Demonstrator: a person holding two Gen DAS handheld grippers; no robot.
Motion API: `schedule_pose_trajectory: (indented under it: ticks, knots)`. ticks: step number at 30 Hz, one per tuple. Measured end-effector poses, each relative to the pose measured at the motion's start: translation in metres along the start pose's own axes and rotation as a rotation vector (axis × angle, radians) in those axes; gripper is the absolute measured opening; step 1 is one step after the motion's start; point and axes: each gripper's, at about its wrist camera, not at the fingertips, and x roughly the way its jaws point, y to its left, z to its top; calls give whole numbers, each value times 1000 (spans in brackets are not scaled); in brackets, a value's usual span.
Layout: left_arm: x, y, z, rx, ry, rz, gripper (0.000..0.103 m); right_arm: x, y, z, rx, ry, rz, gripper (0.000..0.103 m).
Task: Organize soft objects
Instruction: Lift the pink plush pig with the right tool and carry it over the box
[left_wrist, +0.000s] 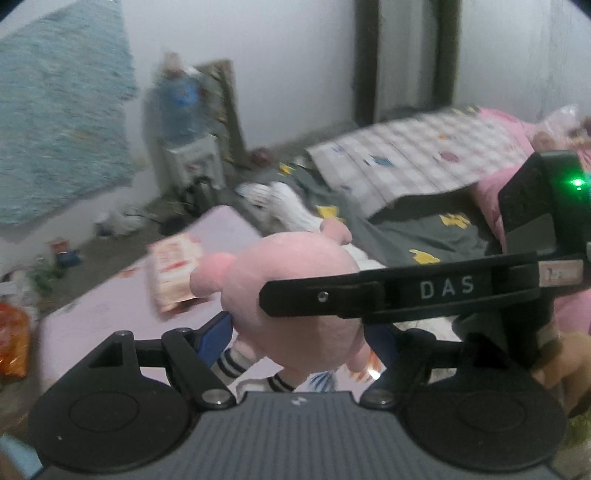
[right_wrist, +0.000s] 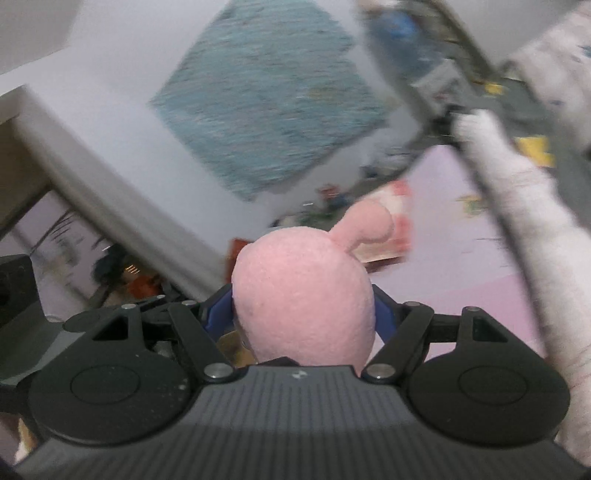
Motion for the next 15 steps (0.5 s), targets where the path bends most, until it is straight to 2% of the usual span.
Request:
schedule_pose_trajectory:
  ticks: [3, 8, 11, 15]
  knots:
    - [-55, 22, -29, -57, -30, 63, 80, 11, 47, -16, -49, 53, 92, 74]
    - [-123, 62, -85, -188, -49, 161, 84, 49, 122, -54, -119, 209, 230, 75]
    - [-146, 88, -123, -286, -35, 208, 84, 80, 160, -81, -152, 324, 285, 75]
    - [-154, 124, -178, -423, 3, 216, 84, 129, 194, -121, -200, 518, 302, 75]
